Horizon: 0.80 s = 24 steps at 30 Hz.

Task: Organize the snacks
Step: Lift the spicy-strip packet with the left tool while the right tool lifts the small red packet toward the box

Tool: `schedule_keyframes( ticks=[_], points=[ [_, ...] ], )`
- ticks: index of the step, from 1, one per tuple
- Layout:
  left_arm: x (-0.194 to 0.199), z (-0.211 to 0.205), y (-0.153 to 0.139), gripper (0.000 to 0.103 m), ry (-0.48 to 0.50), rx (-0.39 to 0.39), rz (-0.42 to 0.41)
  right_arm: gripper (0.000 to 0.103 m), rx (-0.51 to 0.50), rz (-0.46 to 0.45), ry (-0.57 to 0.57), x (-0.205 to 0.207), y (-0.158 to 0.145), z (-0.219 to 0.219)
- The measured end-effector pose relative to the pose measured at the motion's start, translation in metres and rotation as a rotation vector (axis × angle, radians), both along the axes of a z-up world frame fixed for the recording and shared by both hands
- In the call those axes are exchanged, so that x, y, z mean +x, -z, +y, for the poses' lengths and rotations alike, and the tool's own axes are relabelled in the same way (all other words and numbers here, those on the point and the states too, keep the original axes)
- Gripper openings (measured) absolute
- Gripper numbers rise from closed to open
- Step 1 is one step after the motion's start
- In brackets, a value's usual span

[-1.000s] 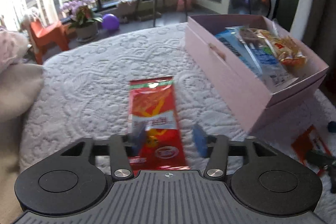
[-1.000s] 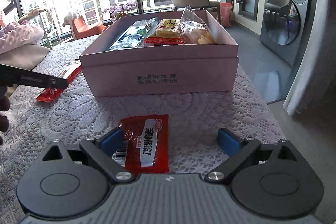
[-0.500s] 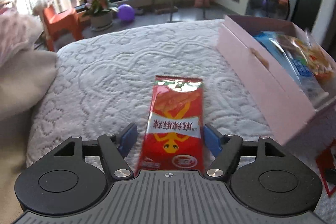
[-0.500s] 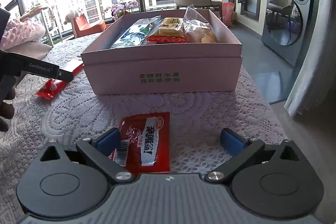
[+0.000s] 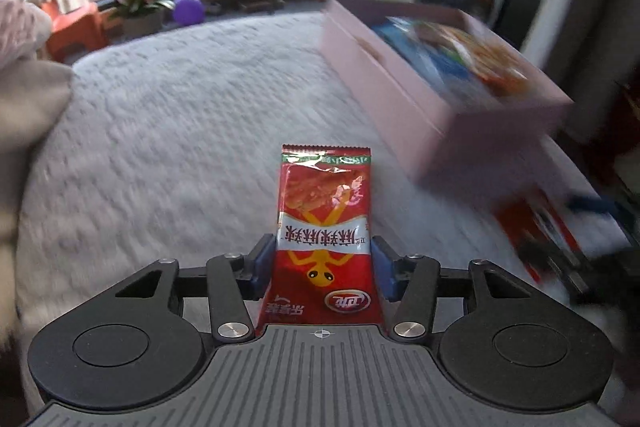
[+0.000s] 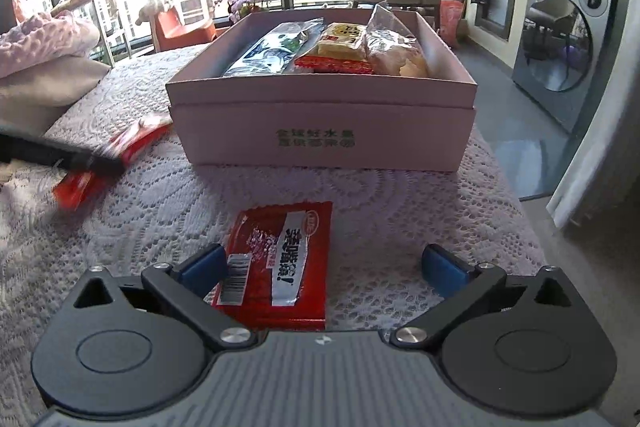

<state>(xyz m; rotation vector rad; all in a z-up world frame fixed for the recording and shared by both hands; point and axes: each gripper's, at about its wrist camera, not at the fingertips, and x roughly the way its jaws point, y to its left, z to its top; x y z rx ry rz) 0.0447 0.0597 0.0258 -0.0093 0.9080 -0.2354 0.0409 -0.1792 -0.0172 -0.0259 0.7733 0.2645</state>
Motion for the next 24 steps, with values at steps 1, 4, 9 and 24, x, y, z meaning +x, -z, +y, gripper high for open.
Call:
schedule_keyframes(
  ticks=[1, 4, 9, 24],
  points=[
    [-0.011, -0.004, 0.001, 0.056, 0.016, -0.012, 0.009, 0.103, -0.001, 0.000, 0.001, -0.001, 0.000, 0.001],
    [-0.037, -0.017, 0.002, 0.057, 0.049, -0.009, 0.009, 0.095, 0.003, -0.007, 0.002, -0.004, -0.003, 0.004],
    [-0.046, -0.025, 0.004, 0.062, 0.048, 0.013, 0.008, 0.091, 0.001, 0.005, -0.044, -0.010, -0.006, 0.013],
    [-0.047, -0.035, 0.006, 0.066, 0.060, 0.055, -0.009, 0.056, -0.026, -0.095, -0.042, -0.031, -0.052, -0.004]
  ],
)
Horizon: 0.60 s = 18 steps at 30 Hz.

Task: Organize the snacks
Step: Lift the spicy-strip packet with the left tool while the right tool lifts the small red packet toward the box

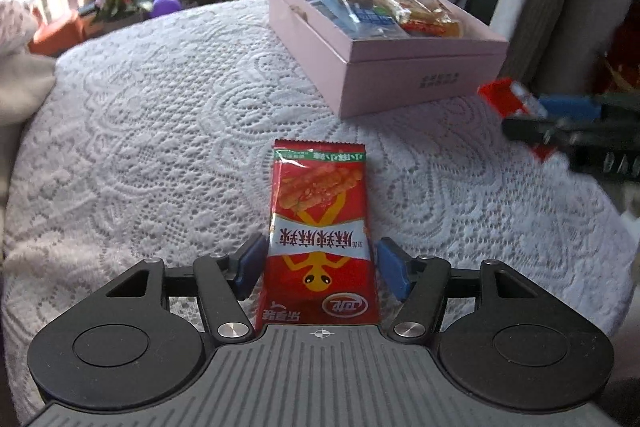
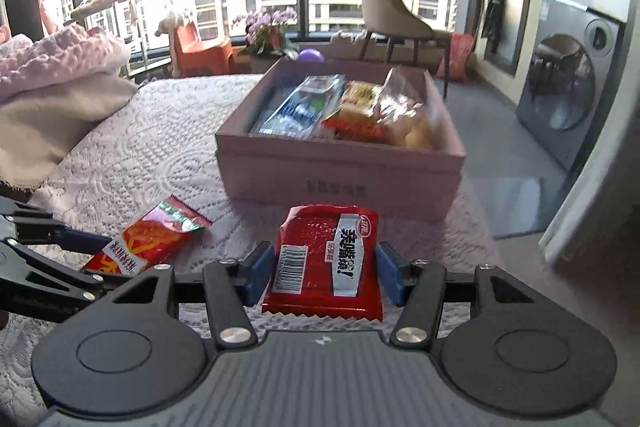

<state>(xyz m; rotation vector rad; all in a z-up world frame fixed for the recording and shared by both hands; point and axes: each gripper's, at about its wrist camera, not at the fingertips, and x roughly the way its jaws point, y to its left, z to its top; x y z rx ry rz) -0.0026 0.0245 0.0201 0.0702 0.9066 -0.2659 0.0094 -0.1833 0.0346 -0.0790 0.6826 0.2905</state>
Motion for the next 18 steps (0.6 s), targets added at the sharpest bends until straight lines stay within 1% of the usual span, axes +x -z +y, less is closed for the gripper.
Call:
schedule_keyframes(
  ticks=[1, 2, 3, 4, 5, 6, 7, 10, 11, 13, 14, 15, 16, 18],
  points=[
    [-0.002, -0.002, 0.000, 0.061, 0.002, 0.024, -0.014, 0.056, -0.003, -0.007, 0.008, -0.002, -0.002, -0.003],
    [-0.006, -0.003, -0.001, 0.055, -0.003, 0.030, -0.025, 0.056, -0.005, -0.013, 0.017, -0.003, -0.005, -0.006],
    [-0.008, -0.002, -0.003, 0.053, -0.001, 0.006, -0.026, 0.056, -0.009, -0.019, 0.029, -0.004, -0.007, -0.009],
    [-0.009, 0.001, -0.007, 0.052, 0.009, -0.048, -0.025, 0.056, -0.015, -0.029, 0.040, -0.007, -0.009, -0.012],
    [-0.010, 0.005, -0.016, 0.052, 0.019, -0.120, -0.037, 0.056, -0.020, -0.038, 0.050, -0.008, -0.011, -0.016],
    [-0.010, 0.008, -0.028, 0.052, 0.023, -0.174, -0.068, 0.056, -0.021, -0.049, 0.062, -0.009, -0.015, -0.021],
    [-0.008, 0.009, -0.043, 0.052, 0.027, -0.198, -0.112, 0.056, -0.016, -0.059, 0.074, -0.011, -0.019, -0.027],
    [0.006, 0.006, -0.093, 0.052, 0.056, -0.220, -0.257, 0.056, 0.022, -0.088, 0.111, -0.011, -0.033, -0.043],
    [0.016, 0.004, -0.113, 0.052, 0.061, -0.242, -0.302, 0.056, 0.040, -0.100, 0.123, -0.010, -0.038, -0.048],
    [0.037, -0.001, -0.142, 0.053, 0.069, -0.286, -0.378, 0.056, 0.064, -0.119, 0.139, -0.009, -0.046, -0.056],
    [0.053, -0.005, -0.153, 0.057, 0.080, -0.306, -0.409, 0.056, 0.067, -0.128, 0.148, -0.008, -0.049, -0.059],
    [0.071, -0.008, -0.160, 0.059, 0.089, -0.323, -0.411, 0.056, 0.065, -0.135, 0.157, -0.007, -0.050, -0.060],
    [0.095, -0.010, -0.162, 0.063, 0.098, -0.350, -0.372, 0.056, 0.064, -0.137, 0.164, -0.006, -0.050, -0.061],
    [0.132, -0.010, -0.153, 0.062, 0.084, -0.411, -0.279, 0.057, 0.064, -0.127, 0.171, -0.005, -0.048, -0.062]
  ],
)
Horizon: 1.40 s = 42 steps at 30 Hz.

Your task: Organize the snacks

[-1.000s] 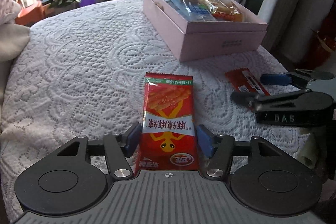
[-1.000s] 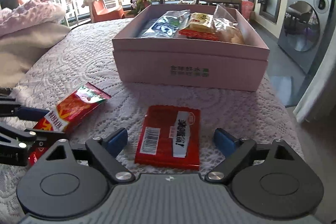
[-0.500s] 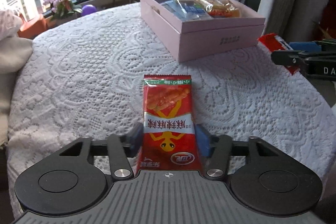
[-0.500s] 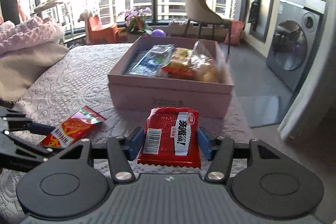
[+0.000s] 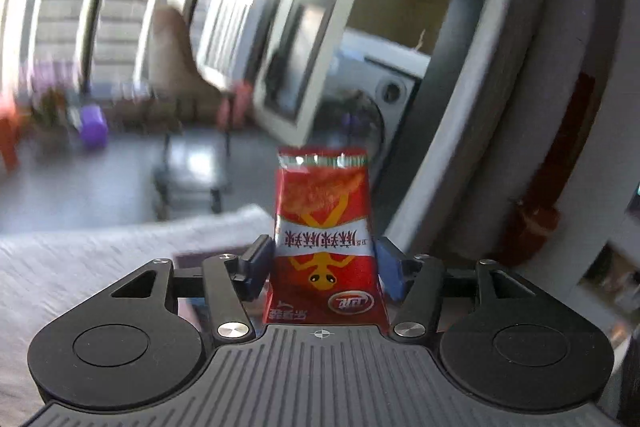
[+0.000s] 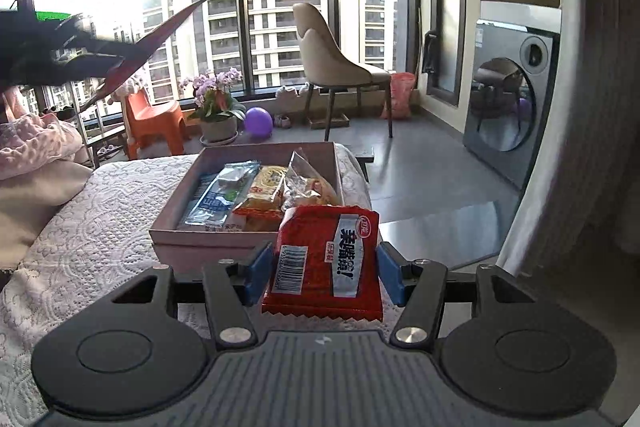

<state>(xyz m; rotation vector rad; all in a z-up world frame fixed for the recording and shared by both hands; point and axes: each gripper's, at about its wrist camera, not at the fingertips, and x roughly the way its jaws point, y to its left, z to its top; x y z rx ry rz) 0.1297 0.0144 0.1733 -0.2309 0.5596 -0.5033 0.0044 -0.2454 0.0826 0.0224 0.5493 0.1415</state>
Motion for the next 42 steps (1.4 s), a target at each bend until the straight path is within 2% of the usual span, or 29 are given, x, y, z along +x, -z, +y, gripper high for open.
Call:
schedule_keyframes(
  ticks=[1, 3, 10, 13, 16, 17, 18, 20, 24, 27, 30, 31, 34, 36, 37, 39, 42],
  points=[
    [0.011, 0.003, 0.008, 0.058, -0.010, -0.016, 0.030, 0.057, -0.001, 0.008, 0.001, 0.001, 0.002, 0.000],
    [0.014, 0.008, 0.024, 0.057, -0.036, 0.009, 0.051, 0.057, -0.008, 0.019, 0.011, 0.001, 0.006, -0.003],
    [-0.033, 0.054, 0.086, 0.057, -0.071, 0.051, 0.142, 0.058, -0.005, 0.043, 0.028, 0.017, 0.011, -0.006],
    [-0.046, 0.060, 0.092, 0.057, -0.075, 0.102, 0.158, 0.058, 0.015, -0.006, -0.023, 0.035, -0.005, 0.009],
    [-0.051, 0.059, 0.082, 0.057, -0.081, 0.167, 0.129, 0.059, 0.043, -0.073, -0.079, 0.074, -0.034, 0.031],
    [-0.054, 0.057, 0.081, 0.057, -0.086, 0.189, 0.115, 0.064, 0.058, -0.092, -0.095, 0.088, -0.041, 0.038],
    [-0.058, 0.057, 0.079, 0.057, -0.091, 0.216, 0.098, 0.074, 0.063, -0.099, -0.108, 0.102, -0.047, 0.044],
    [-0.067, 0.057, 0.080, 0.057, -0.103, 0.262, 0.085, 0.078, 0.039, -0.064, -0.110, 0.129, -0.049, 0.057],
    [-0.082, 0.060, 0.113, 0.057, -0.129, 0.285, 0.149, 0.078, 0.060, -0.005, -0.096, 0.129, -0.024, 0.061],
    [-0.095, 0.052, 0.137, 0.057, -0.136, 0.278, 0.176, 0.078, 0.087, 0.067, -0.080, 0.105, 0.011, 0.058],
    [-0.102, 0.041, 0.161, 0.059, -0.171, 0.270, 0.205, 0.078, 0.059, 0.137, -0.061, 0.078, 0.049, 0.060],
    [-0.109, 0.038, 0.163, 0.061, -0.190, 0.270, 0.155, 0.078, 0.041, 0.165, -0.055, 0.071, 0.061, 0.062],
    [-0.117, 0.022, 0.168, 0.067, -0.222, 0.310, 0.118, 0.079, 0.020, 0.257, -0.064, 0.056, 0.094, 0.067],
    [-0.120, 0.018, 0.170, 0.070, -0.240, 0.313, 0.099, 0.088, -0.038, 0.183, -0.052, 0.039, 0.101, 0.071],
    [-0.120, 0.016, 0.171, 0.071, -0.249, 0.314, 0.091, 0.090, -0.068, 0.179, -0.030, 0.035, 0.105, 0.073],
    [-0.120, 0.010, 0.172, 0.074, -0.256, 0.336, 0.079, 0.097, -0.046, 0.186, 0.002, 0.035, 0.107, 0.067],
    [-0.119, 0.005, 0.173, 0.077, -0.269, 0.351, 0.072, 0.103, -0.030, 0.214, 0.045, 0.040, 0.108, 0.060]
  ],
)
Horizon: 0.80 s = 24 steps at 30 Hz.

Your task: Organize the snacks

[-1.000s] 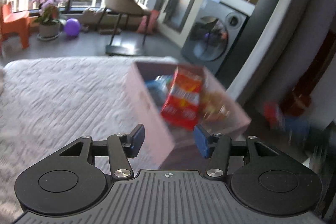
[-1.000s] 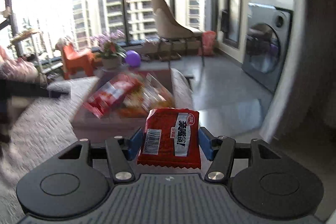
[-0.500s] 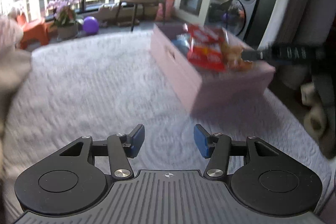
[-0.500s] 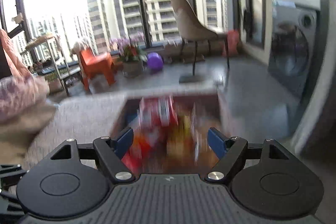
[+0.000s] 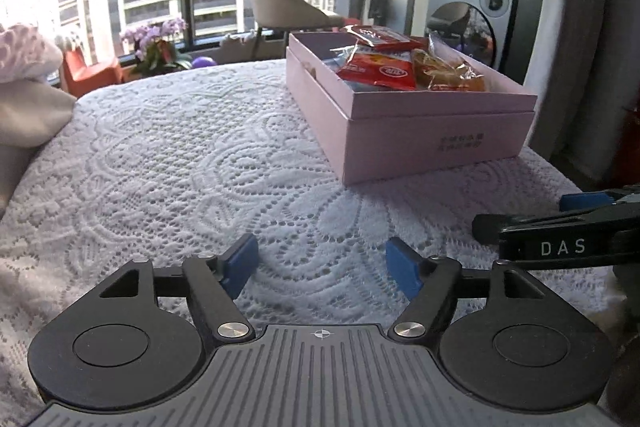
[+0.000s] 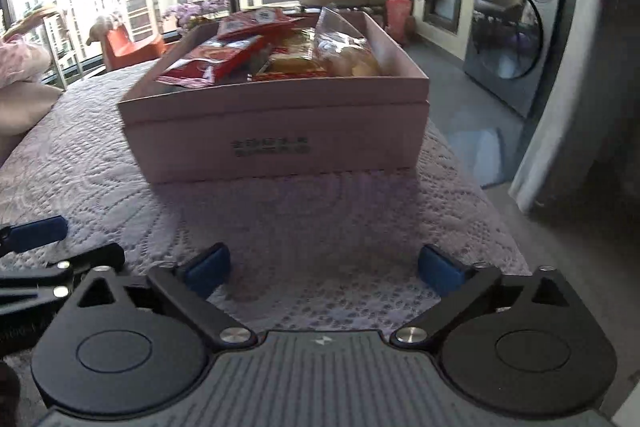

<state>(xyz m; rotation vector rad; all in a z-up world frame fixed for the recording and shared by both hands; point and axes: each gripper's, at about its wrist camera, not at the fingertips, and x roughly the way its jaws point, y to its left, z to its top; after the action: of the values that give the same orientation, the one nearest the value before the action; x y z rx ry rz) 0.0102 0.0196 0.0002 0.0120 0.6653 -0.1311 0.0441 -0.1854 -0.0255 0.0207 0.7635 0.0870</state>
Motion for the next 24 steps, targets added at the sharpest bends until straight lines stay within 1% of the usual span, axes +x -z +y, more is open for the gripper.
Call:
schedule_keyframes(
  ticks=[4, 7, 9, 24],
  points=[
    [0.003, -0.002, 0.002, 0.077, -0.013, 0.007, -0.005, 0.103, -0.008, -0.005, 0.013, -0.003, 0.001, 0.002],
    [0.005, -0.002, 0.003, 0.077, -0.016, 0.010, -0.008, 0.103, 0.003, -0.062, 0.001, -0.018, 0.007, -0.003],
    [0.005, -0.002, 0.003, 0.077, -0.015, 0.012, -0.009, 0.103, 0.008, -0.075, 0.013, -0.018, 0.008, -0.005],
    [0.007, -0.003, 0.005, 0.078, -0.011, 0.026, -0.013, 0.103, 0.005, -0.075, 0.011, -0.016, 0.005, -0.001]
  ],
)
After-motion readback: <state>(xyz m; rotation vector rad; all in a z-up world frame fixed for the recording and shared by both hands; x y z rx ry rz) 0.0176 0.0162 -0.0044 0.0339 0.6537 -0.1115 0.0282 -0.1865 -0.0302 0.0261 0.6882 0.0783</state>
